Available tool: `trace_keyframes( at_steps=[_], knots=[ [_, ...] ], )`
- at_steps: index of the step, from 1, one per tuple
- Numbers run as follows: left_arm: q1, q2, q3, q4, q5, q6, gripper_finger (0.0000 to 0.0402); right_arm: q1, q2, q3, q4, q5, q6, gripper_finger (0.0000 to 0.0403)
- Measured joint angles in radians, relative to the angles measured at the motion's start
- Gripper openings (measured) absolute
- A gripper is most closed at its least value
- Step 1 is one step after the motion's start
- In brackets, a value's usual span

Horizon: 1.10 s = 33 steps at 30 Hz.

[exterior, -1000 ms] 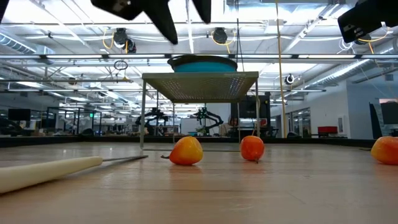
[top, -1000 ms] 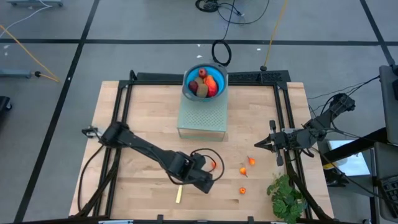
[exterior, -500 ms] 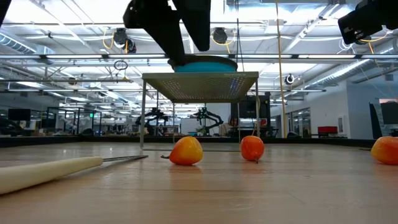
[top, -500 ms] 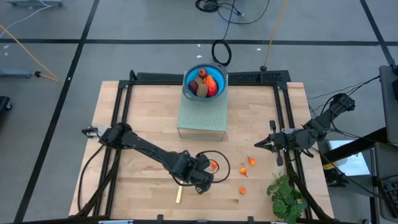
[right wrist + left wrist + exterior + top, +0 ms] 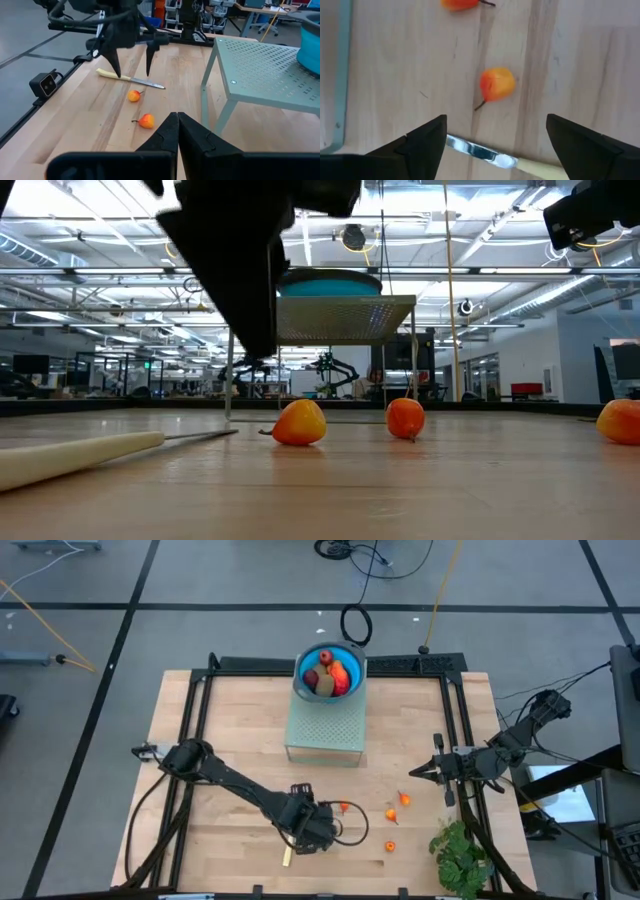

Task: Pick & Place Fruit
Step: Put the peach into the blue strainer bowl on the shelf

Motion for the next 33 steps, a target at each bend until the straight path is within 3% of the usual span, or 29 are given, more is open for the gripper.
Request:
trace_keyframes(
  at_steps=[12, 20, 33],
  knots=[
    [0.03, 0.0, -0.146, 0.276, 0.033, 0.217, 0.0344, 0.0, 0.0, 0.0, 0.0, 0.002, -0.009, 0.0],
    [0.067, 0.0, -0.214, 0.327, 0.071, 0.273, 0.0339, 0.0, 0.0, 0.0, 0.0, 0.003, -0.009, 0.0],
    [0.098, -0.004, -0.266, 0.42, 0.161, 0.336, 0.025, 0.0, 0.0, 0.0, 0.0, 0.003, -0.009, 0.0]
  ],
)
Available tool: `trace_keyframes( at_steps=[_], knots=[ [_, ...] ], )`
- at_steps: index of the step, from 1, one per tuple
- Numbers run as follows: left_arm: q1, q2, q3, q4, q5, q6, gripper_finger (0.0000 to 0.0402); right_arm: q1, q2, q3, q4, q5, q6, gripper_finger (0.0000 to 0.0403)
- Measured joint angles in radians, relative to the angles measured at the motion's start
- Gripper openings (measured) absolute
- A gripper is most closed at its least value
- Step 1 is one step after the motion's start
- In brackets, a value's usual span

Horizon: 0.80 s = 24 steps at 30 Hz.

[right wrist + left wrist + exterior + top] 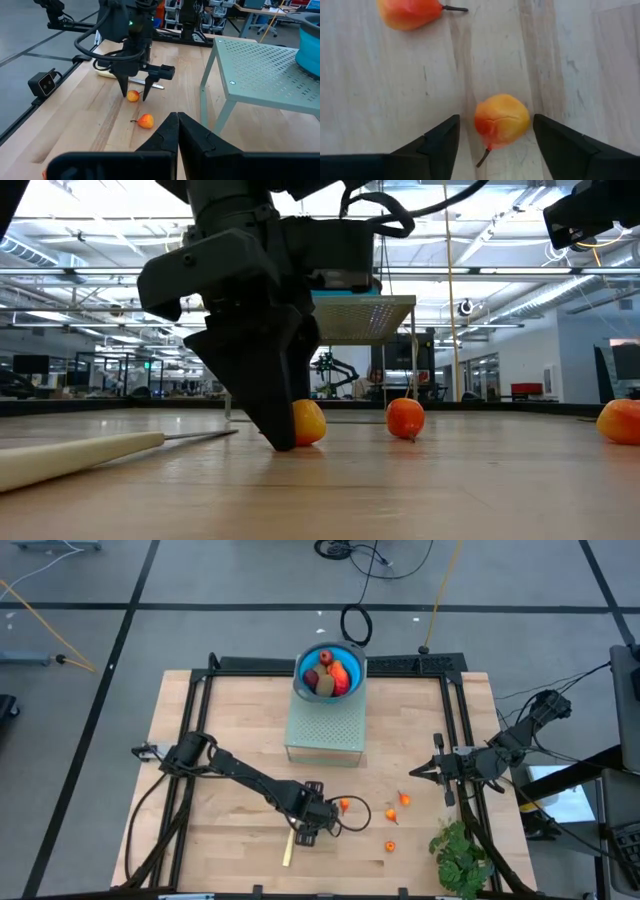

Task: Pick & Place Fruit
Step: Put the peach into the blue strainer bowl on the shelf

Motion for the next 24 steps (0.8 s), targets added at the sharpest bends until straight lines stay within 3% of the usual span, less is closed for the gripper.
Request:
trace_keyframes(
  at_steps=[15, 24],
  knots=[
    [0.0, 0.002, -0.001, 0.024, 0.01, -0.013, 0.0143, 0.0, 0.0, 0.0, 0.0, 0.0, 0.0, 0.0],
    [0.012, -0.042, -0.004, 0.011, -0.011, -0.06, 0.0131, 0.0, 0.0, 0.0, 0.003, 0.0, 0.011, 0.0]
  ],
)
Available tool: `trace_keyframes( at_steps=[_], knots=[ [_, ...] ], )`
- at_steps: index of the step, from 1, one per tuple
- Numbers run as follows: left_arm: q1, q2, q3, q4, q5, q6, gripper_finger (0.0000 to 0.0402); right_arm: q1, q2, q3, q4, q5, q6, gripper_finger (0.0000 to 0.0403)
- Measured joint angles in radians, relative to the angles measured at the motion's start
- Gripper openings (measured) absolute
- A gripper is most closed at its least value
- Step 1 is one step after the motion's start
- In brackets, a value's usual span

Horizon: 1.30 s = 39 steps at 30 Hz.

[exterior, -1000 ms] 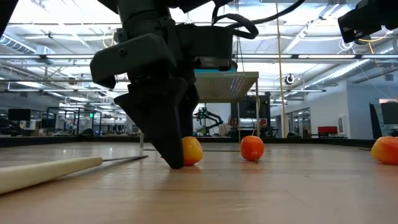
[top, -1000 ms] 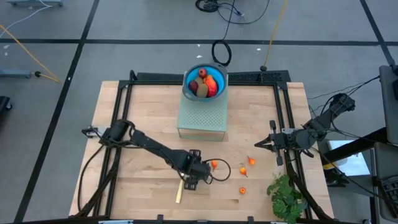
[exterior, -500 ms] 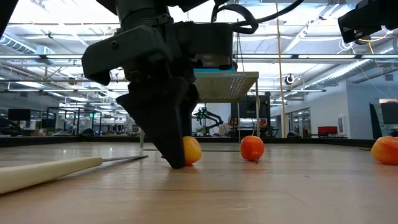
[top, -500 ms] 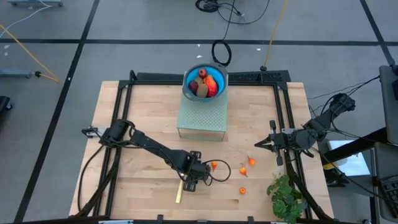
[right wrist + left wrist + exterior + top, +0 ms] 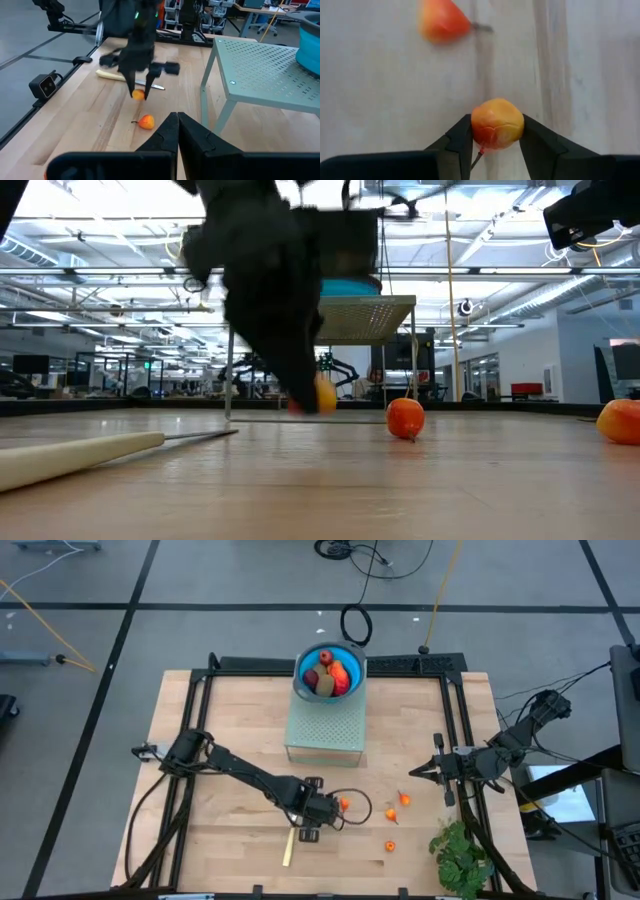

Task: Pick & Place Fruit
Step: Put the peach into the blue strainer bowl on the shelf

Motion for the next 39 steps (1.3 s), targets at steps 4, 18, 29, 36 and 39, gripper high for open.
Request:
trace_keyframes(
  at_steps=[4, 18, 29, 36, 39],
  knots=[
    [0.015, -0.071, 0.0, 0.006, 0.008, -0.109, 0.0136, 0.0, 0.0, 0.0, 0.0, 0.0, 0.0, 0.0],
    [0.074, -0.291, 0.003, 0.312, 0.038, -0.538, 0.0136, 0.0, 0.0, 0.0, 0.0, 0.0, -0.003, 0.0],
    [0.112, -0.294, 0.003, 0.372, 0.095, -0.973, 0.0131, 0.0, 0.0, 0.0, 0.0, 0.0, -0.003, 0.0],
    [0.115, -0.294, 0.003, 0.442, 0.129, -1.089, 0.0133, 0.0, 0.0, 0.0, 0.0, 0.0, -0.003, 0.0],
    [0.115, -0.293, 0.003, 0.44, 0.124, -1.088, 0.0126, 0.0, 0.0, 0.0, 0.0, 0.0, -0.003, 0.0]
  ],
)
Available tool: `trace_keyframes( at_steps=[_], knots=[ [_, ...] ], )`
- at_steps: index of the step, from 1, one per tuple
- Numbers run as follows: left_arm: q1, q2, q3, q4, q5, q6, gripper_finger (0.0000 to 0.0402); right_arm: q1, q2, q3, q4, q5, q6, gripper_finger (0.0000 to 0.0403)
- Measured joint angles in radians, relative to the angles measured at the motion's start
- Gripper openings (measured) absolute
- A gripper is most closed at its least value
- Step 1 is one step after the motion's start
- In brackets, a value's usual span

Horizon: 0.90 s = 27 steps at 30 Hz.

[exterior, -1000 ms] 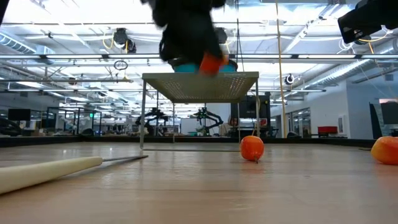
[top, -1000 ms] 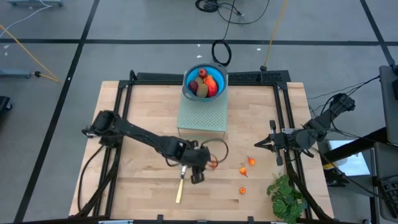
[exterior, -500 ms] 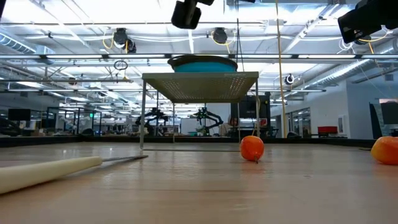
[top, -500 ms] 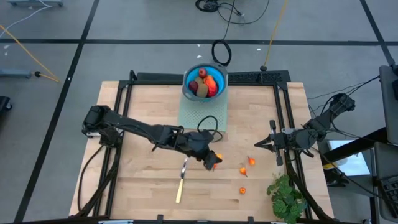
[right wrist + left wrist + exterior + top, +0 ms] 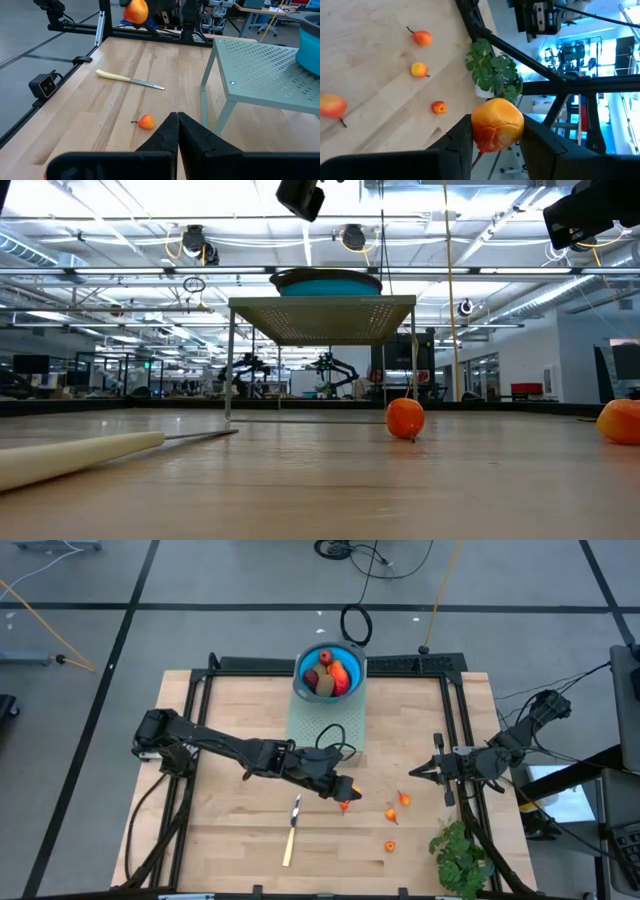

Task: Pick & Place Fruit
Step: Put the peach into the blue strainer bowl on the shelf

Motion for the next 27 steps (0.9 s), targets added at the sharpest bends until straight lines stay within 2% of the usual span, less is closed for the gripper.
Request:
trace_keyframes(
  at_steps=[4, 7, 16, 19, 27],
  knots=[
    [0.0, 0.0, 0.0, 0.002, -0.003, 0.002, 0.0128, 0.0, 0.0, 0.0, 0.0, 0.0, 0.0, 0.0],
    [0.0, 0.0, 0.0, 0.004, -0.017, 0.071, 0.0136, 0.0, 0.0, 0.0, 0.0, 0.0, 0.0, 0.0],
    [-0.014, 0.0, 0.0, 0.201, -0.094, 0.618, 0.0128, 0.0, 0.0, 0.0, 0.0, 0.0, 0.0, 0.0],
    [-0.02, 0.0, 0.0, 0.301, -0.094, 0.737, 0.0125, 0.0, 0.0, 0.0, 0.0, 0.0, 0.0, 0.0],
    [-0.02, 0.0, 0.0, 0.538, 0.012, 0.847, 0.014, 0.0, 0.0, 0.0, 0.0, 0.0, 0.0, 0.0]
  ],
)
